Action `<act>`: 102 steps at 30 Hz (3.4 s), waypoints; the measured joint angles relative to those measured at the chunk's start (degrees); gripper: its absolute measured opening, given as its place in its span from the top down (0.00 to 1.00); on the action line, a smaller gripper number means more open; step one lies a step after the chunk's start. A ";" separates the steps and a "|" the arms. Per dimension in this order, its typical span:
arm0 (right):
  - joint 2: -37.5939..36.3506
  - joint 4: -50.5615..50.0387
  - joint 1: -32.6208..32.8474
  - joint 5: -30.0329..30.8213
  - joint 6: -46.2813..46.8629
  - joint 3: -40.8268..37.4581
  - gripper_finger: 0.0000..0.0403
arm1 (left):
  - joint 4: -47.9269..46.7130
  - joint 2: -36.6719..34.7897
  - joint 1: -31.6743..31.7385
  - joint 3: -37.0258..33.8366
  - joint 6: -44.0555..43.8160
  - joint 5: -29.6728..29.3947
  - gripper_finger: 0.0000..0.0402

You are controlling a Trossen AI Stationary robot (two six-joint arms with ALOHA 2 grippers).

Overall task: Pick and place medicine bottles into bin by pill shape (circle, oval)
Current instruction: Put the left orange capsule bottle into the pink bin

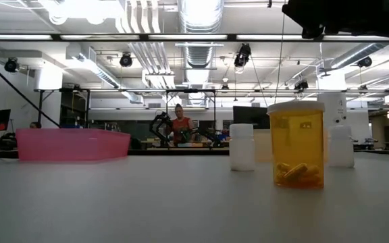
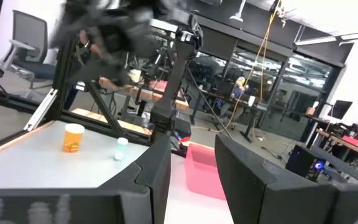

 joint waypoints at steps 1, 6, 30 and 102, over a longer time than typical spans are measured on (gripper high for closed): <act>-0.01 0.03 -0.02 0.00 -0.26 0.00 0.70 | -0.67 0.95 -2.16 0.00 -2.72 -0.21 0.31; -0.12 0.60 -0.35 0.02 -1.94 0.05 0.70 | -8.23 5.44 -10.70 0.31 -16.20 7.05 0.31; 0.04 0.65 -5.06 0.00 -5.94 0.98 0.72 | -35.82 10.18 -18.19 -1.05 -39.64 5.77 0.31; 0.06 -0.48 -5.06 -0.02 -4.45 1.01 0.73 | -17.75 9.22 -14.42 -8.26 -23.67 5.25 0.49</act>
